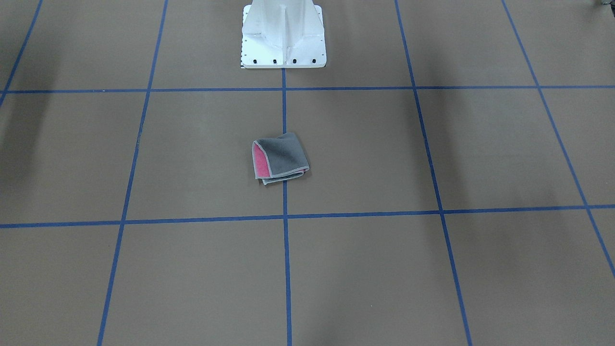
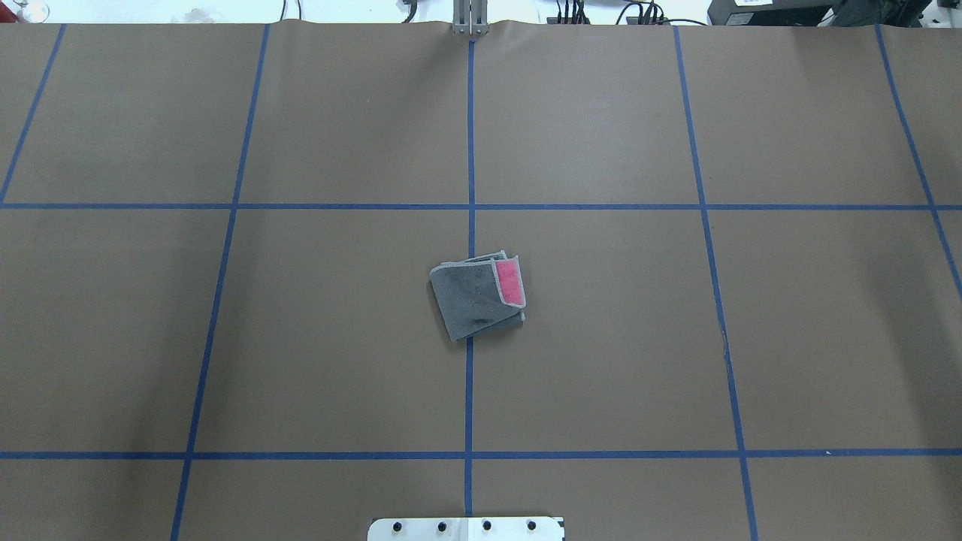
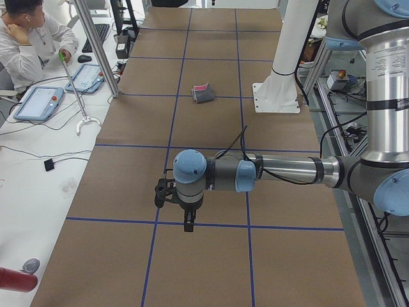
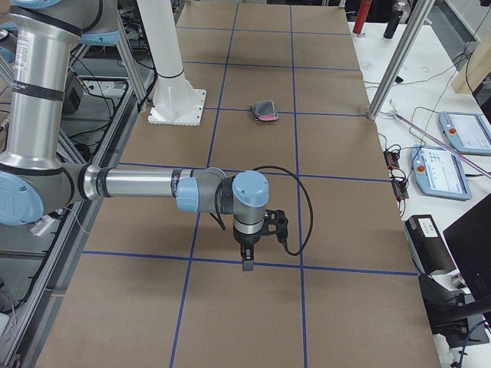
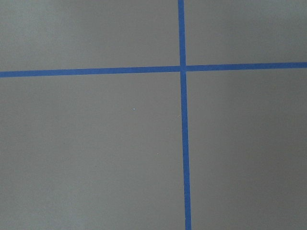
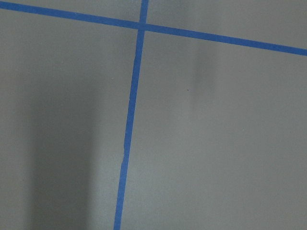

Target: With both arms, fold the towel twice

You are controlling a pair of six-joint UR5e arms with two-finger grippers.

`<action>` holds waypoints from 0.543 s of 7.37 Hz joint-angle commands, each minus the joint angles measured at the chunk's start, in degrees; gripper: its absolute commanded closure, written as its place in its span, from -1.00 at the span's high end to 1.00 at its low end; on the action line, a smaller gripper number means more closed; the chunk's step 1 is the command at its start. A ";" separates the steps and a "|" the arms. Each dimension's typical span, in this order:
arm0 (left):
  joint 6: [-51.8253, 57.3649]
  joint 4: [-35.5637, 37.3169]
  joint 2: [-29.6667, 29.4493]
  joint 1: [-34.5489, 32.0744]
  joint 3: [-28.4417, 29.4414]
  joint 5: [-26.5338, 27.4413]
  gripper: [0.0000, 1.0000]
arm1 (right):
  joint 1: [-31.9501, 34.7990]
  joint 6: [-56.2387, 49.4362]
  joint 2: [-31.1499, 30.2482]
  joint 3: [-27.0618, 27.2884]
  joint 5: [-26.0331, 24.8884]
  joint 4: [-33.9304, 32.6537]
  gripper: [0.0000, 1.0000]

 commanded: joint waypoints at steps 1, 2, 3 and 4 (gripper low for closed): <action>0.03 -0.02 0.63 0.17 -0.26 0.04 1.00 | 0.00 0.00 -0.04 -0.05 0.00 0.00 1.00; 0.03 -0.02 0.63 0.00 -0.35 0.04 1.00 | -0.09 0.00 0.05 -0.13 -0.09 0.00 1.00; -0.05 -0.11 0.63 0.00 -0.44 0.04 1.00 | -0.09 0.00 0.05 -0.39 -0.09 0.09 1.00; 0.03 -0.11 0.63 0.17 -0.52 0.04 1.00 | -0.09 0.00 0.05 -0.48 -0.09 0.09 1.00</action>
